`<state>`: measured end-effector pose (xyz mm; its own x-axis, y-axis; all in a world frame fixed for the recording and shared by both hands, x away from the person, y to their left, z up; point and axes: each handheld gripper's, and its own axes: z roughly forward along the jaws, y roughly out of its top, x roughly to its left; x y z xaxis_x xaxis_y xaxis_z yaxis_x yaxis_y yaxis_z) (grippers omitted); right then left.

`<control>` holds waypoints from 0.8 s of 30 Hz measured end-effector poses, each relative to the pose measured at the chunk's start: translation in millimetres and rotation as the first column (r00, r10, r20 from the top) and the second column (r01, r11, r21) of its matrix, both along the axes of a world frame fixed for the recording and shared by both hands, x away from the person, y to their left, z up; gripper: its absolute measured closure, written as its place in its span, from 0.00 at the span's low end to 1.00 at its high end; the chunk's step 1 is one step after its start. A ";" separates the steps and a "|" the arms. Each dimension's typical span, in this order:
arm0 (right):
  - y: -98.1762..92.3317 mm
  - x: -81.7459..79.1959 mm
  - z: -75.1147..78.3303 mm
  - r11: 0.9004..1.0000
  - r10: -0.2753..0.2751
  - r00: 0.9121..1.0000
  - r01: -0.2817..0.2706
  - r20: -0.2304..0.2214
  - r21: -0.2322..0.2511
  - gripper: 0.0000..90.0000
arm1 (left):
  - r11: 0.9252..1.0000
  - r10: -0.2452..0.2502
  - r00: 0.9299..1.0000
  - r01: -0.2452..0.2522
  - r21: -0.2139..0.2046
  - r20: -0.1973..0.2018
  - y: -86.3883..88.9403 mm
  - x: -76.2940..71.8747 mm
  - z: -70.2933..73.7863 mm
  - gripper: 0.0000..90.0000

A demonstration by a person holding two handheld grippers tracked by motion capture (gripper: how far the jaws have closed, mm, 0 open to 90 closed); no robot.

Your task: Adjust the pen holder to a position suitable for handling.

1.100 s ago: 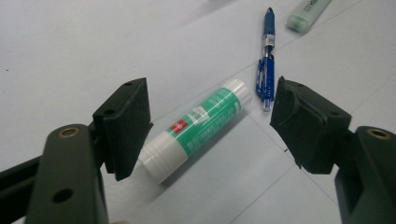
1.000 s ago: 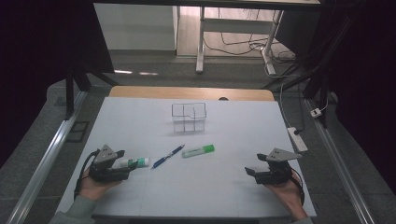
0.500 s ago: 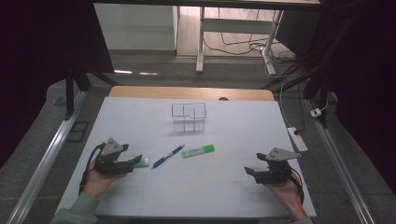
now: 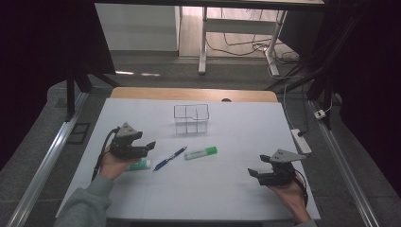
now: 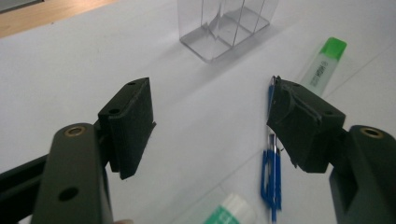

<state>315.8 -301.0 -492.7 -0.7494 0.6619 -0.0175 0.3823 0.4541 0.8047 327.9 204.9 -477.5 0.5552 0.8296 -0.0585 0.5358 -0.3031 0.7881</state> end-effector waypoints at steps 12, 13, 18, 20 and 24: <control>3.4 -2.4 1.5 1.000 0.006 1.000 -0.005 0.028 -0.002 0.28 | 0.997 0.005 1.000 -0.005 0.075 -0.002 -21.6 38.9 6.3 0.38; 3.5 -2.4 1.5 1.000 0.006 1.000 -0.006 0.028 -0.001 0.28 | 0.997 0.006 1.000 -0.006 0.075 -0.004 -22.3 41.9 5.8 0.38; 2.7 -1.0 -0.6 1.000 0.004 1.000 -0.004 0.011 -0.002 0.28 | 0.999 0.008 1.000 -0.007 0.050 -0.023 -26.0 55.8 2.9 0.42; 2.6 -0.9 -0.8 1.000 0.003 1.000 -0.003 0.009 -0.004 0.28 | 0.999 0.010 1.000 -0.009 0.037 -0.030 -27.3 60.6 2.8 0.45; 2.6 -1.0 -0.6 1.000 0.005 1.000 -0.005 0.007 -0.004 0.28 | 0.999 0.012 0.999 -0.011 0.044 -0.032 -30.9 69.1 3.8 0.48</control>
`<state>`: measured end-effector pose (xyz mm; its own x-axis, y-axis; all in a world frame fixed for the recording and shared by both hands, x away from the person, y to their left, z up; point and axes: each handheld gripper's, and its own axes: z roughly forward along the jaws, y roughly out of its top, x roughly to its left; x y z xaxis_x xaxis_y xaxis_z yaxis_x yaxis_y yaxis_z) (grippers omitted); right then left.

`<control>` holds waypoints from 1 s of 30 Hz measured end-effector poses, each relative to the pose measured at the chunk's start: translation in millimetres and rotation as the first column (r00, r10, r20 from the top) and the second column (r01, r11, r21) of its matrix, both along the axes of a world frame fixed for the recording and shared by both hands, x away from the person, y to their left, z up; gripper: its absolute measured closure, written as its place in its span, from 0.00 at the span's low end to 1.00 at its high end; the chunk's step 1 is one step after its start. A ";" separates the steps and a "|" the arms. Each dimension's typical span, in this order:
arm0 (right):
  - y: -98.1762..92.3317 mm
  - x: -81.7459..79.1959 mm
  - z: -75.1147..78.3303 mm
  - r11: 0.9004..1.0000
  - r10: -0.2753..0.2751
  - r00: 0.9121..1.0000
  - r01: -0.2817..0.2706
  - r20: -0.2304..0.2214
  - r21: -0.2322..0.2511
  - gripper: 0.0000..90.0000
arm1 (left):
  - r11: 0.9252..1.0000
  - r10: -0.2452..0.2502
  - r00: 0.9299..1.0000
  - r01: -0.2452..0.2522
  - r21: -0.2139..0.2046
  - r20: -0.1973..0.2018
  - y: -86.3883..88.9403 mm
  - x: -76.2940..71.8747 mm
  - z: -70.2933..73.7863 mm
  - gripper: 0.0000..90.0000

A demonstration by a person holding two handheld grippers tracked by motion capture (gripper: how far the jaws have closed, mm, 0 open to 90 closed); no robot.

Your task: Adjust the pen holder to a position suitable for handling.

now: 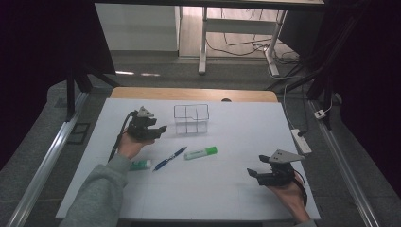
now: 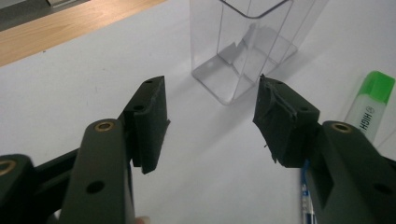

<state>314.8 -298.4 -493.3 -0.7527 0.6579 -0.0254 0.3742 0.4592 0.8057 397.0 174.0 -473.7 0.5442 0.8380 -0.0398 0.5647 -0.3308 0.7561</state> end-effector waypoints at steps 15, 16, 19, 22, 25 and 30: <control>-0.7 0.9 -1.2 1.000 -0.006 1.000 0.006 -0.010 -0.003 0.28 | 0.999 -0.007 1.000 0.009 0.039 -0.029 -13.5 22.8 -7.6 0.95; -1.0 1.2 -1.1 1.000 0.000 1.000 0.000 -0.013 -0.003 0.28 | 0.999 -0.008 0.999 0.009 0.039 -0.033 -14.7 24.1 -7.5 0.98; -0.5 1.2 -1.4 1.000 0.002 1.000 -0.002 -0.011 -0.002 0.28 | 0.998 -0.018 0.999 0.020 0.051 -0.038 -20.8 29.0 -7.3 0.98; -0.6 0.9 -1.5 1.000 -0.004 1.000 0.004 -0.009 -0.004 0.28 | 0.998 -0.014 0.999 0.016 0.063 -0.036 -23.7 30.7 -8.0 0.98; -0.8 1.1 -1.7 1.000 -0.004 1.000 0.004 -0.009 -0.005 0.28 | 0.997 -0.010 0.999 0.013 0.076 -0.041 -26.5 34.1 -10.7 0.98; -1.0 1.3 -1.7 1.000 -0.001 1.000 0.001 -0.013 -0.009 0.28 | 0.996 -0.004 0.998 0.009 0.083 -0.056 -29.6 39.9 -14.4 0.98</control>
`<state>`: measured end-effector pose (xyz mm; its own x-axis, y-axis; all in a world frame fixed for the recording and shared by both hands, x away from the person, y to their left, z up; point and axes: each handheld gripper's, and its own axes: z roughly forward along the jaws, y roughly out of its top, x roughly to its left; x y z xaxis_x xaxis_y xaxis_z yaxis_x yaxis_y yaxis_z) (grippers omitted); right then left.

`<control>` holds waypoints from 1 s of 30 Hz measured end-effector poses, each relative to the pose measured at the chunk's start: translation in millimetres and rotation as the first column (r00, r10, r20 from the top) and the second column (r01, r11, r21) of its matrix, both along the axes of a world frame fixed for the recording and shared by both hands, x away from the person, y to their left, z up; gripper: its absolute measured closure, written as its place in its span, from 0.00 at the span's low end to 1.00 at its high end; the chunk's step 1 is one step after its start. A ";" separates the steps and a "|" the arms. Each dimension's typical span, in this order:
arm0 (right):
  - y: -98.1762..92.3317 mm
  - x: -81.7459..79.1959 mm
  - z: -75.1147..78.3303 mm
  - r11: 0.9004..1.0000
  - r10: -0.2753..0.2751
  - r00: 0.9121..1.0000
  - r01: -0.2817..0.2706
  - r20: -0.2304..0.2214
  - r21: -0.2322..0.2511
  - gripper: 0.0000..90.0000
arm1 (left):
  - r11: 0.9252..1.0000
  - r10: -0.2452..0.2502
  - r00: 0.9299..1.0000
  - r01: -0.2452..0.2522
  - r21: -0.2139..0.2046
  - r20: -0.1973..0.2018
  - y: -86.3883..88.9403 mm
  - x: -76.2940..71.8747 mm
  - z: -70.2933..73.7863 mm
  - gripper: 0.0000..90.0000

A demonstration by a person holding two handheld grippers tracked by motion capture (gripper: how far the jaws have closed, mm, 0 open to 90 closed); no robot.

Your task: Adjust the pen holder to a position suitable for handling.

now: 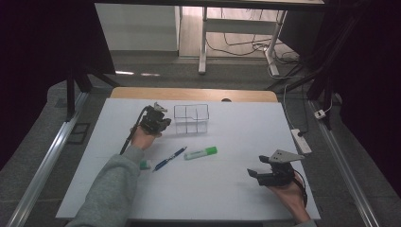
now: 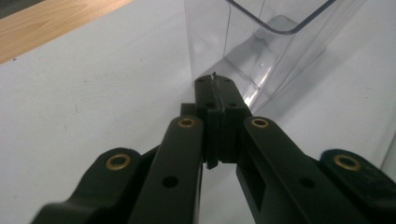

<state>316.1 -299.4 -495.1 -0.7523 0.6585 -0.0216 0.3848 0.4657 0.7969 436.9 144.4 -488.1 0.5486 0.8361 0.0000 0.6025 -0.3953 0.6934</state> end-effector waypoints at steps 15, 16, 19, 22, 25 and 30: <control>-0.7 0.4 -0.7 1.000 -0.003 1.000 0.003 -0.003 0.005 0.28 | 1.000 0.002 1.000 -0.001 0.013 -0.022 -10.7 11.0 -4.3 0.98; -0.8 0.4 -0.7 1.000 -0.003 1.000 0.003 -0.003 0.005 0.28 | 1.000 0.003 1.000 -0.003 0.014 -0.023 -10.8 11.6 -4.3 0.98; -1.0 0.7 -1.0 1.000 -0.008 1.000 0.008 -0.001 0.002 0.28 | 1.000 0.009 1.000 -0.009 0.016 -0.023 -11.0 13.6 -4.2 0.98; -0.8 0.8 -1.2 1.000 -0.008 1.000 0.008 -0.001 0.000 0.28 | 1.000 0.015 1.000 -0.014 0.027 -0.024 -12.6 16.3 -4.3 0.98; -0.9 0.6 -0.9 1.000 -0.009 1.000 0.009 -0.001 0.001 0.28 | 0.999 0.019 0.999 -0.018 0.030 -0.028 -13.2 18.7 -4.5 0.98; -1.2 0.9 -1.3 1.000 -0.010 1.000 0.010 -0.003 0.007 0.28 | 0.999 0.022 0.999 -0.021 0.031 -0.025 -15.5 21.5 -4.8 0.98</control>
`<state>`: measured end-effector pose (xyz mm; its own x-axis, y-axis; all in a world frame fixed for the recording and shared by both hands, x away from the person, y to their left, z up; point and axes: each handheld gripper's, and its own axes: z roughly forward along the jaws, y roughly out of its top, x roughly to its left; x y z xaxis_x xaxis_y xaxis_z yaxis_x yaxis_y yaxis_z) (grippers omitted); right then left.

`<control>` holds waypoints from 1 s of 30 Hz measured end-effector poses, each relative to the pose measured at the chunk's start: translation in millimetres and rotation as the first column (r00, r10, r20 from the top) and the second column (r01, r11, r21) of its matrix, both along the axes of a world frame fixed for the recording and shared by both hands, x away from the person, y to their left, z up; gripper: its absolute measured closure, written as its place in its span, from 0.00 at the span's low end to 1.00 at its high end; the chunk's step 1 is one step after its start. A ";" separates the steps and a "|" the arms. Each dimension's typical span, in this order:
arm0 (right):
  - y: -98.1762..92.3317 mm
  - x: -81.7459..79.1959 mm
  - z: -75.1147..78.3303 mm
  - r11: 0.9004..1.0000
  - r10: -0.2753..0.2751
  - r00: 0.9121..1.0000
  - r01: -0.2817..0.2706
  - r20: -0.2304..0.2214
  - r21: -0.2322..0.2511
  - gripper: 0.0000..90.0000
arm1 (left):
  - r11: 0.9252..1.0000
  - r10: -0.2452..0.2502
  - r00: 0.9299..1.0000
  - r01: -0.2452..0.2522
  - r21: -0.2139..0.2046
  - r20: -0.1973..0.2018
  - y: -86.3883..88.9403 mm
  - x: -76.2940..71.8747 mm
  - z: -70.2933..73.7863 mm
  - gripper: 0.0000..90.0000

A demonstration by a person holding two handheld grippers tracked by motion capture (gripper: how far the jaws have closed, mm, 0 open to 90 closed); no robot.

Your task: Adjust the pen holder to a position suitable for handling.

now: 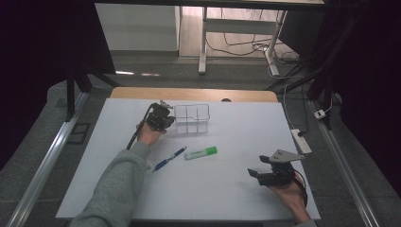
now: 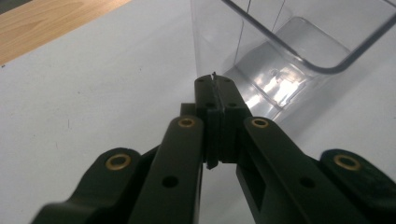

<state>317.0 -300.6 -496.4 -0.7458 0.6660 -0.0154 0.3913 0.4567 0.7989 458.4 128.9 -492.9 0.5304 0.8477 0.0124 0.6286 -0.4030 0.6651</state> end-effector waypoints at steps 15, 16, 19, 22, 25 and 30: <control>-1.1 0.3 -0.2 1.000 -0.003 1.000 0.003 -0.002 0.002 0.28 | 1.000 -0.002 1.000 0.002 0.000 -0.009 -11.9 11.7 -2.2 0.98; -1.1 0.1 -0.1 1.000 -0.004 1.000 0.004 -0.001 0.001 0.28 | 1.000 -0.004 1.000 0.004 0.001 -0.009 -13.7 12.8 -2.3 0.98; -1.4 0.2 0.0 1.000 -0.003 1.000 0.003 -0.002 0.002 0.28 | 1.000 -0.006 1.000 0.006 -0.001 -0.009 -15.2 13.7 -2.3 0.98; -1.4 0.3 -0.1 1.000 -0.003 1.000 0.003 -0.002 0.002 0.28 | 1.000 -0.007 1.000 0.007 -0.001 -0.007 -17.4 14.6 -2.6 0.98; -1.2 0.2 -0.1 1.000 -0.004 1.000 0.004 -0.002 0.002 0.28 | 1.000 -0.011 1.000 0.011 0.000 -0.010 -19.6 15.5 -2.7 0.98; -2.0 0.0 0.3 1.000 -0.009 1.000 0.009 -0.003 -0.005 0.28 | 1.000 -0.018 1.000 0.018 0.003 -0.010 -22.4 16.9 -2.2 0.98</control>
<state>317.1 -302.6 -496.0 -0.7399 0.6725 -0.0164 0.3976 0.4569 0.7957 475.3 106.5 -495.1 0.5455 0.8381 0.0096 0.6279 -0.4162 0.6576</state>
